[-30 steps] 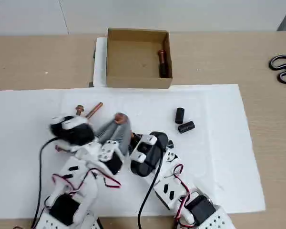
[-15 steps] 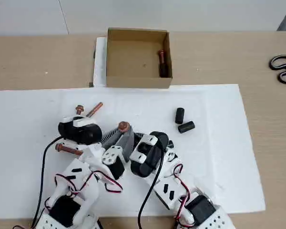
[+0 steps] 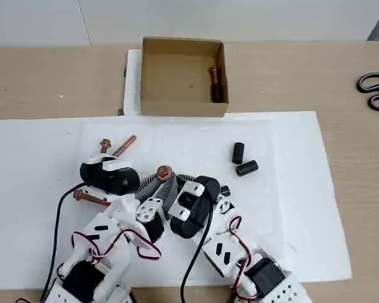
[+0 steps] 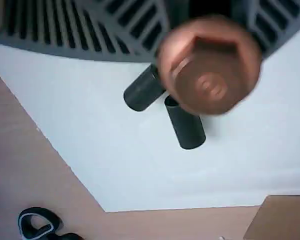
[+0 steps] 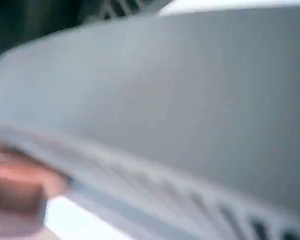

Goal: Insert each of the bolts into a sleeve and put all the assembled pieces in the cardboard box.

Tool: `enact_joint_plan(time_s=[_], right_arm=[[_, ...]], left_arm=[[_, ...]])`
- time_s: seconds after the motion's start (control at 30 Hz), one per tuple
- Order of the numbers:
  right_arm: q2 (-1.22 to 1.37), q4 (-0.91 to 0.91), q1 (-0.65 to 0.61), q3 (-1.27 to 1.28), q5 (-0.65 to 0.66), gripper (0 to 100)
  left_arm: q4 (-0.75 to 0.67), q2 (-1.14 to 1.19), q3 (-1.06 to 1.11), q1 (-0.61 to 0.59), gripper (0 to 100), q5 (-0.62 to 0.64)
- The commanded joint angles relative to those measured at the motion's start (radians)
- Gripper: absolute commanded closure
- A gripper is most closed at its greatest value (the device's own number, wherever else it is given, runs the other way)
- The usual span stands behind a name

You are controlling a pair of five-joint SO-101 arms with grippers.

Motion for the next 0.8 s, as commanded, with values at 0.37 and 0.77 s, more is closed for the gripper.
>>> enact_joint_plan(time_s=[0.37, 0.77], right_arm=[[-0.016, -0.061, -0.001, -0.021, 0.011, 99.5], [-0.016, -0.061, -0.004, -0.02, 0.008, 99.5]], left_arm=[[-0.014, 0.006, 0.012, 0.02, 81, -0.021], [-0.014, 0.008, 0.051, -0.061, 81, -0.265]])
